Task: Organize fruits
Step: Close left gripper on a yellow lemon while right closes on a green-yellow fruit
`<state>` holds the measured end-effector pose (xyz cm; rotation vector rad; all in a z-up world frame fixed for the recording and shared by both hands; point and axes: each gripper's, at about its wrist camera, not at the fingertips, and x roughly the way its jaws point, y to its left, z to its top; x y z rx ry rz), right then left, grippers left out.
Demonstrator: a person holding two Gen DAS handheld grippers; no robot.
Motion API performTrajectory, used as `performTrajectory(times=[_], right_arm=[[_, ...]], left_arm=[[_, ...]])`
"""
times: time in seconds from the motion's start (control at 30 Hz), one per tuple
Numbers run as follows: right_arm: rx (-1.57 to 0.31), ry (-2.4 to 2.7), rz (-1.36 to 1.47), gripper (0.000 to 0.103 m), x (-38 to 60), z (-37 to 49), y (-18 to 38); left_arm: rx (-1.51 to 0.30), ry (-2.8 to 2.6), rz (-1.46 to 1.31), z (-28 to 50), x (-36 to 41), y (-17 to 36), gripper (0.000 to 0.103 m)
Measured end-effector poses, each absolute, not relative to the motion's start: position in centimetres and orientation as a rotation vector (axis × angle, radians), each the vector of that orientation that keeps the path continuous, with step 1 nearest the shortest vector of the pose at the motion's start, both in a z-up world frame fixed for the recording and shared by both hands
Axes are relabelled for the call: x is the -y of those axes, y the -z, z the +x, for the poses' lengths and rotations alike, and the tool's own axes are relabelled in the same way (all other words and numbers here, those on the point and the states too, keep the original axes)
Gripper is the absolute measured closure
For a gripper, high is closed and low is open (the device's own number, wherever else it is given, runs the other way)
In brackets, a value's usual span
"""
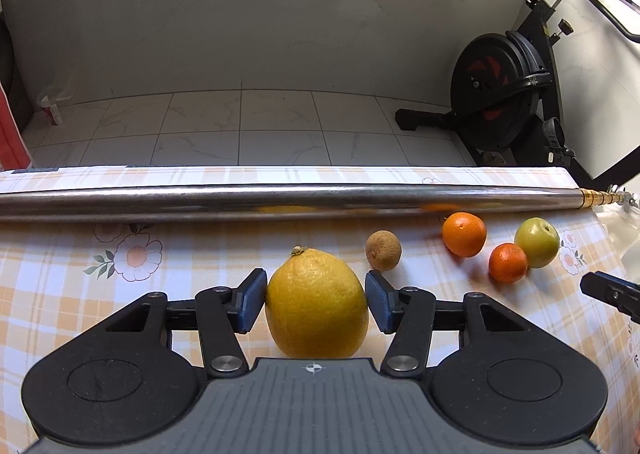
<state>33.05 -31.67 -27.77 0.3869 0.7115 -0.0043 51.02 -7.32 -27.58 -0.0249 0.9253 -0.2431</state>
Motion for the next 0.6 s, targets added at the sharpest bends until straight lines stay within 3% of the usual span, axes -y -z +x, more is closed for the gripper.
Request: performTrajectory(times=[0.2, 0.23, 0.27, 0.5, 0.6], right_arm=[[-0.652, -0.008, 0.3, 0.054, 30.4, 35.6, 27.4], [-0.65, -0.015, 0.301, 0.053, 30.2, 36.1, 27.5], [-0.652, -0.022, 0.309, 0.053, 30.2, 36.7, 27.7], [-0.696, 0.007, 0.379, 0.053, 30.3, 39.2, 28.8], [-0.713, 0.008, 0.408, 0.052, 30.7, 39.4, 29.3]], left_arm=[[-0.891, 0.262, -0.082, 49.1, 6.0, 25.3, 0.053], [-0.872, 0.267, -0.086, 48.9, 5.9, 25.0, 0.07], [-0.858, 0.273, -0.088, 48.6, 5.7, 24.5, 0.075], [-0.893, 0.261, -0.091, 49.3, 5.7, 24.5, 0.073], [-0.894, 0.257, -0.146, 50.3, 5.4, 25.1, 0.055]])
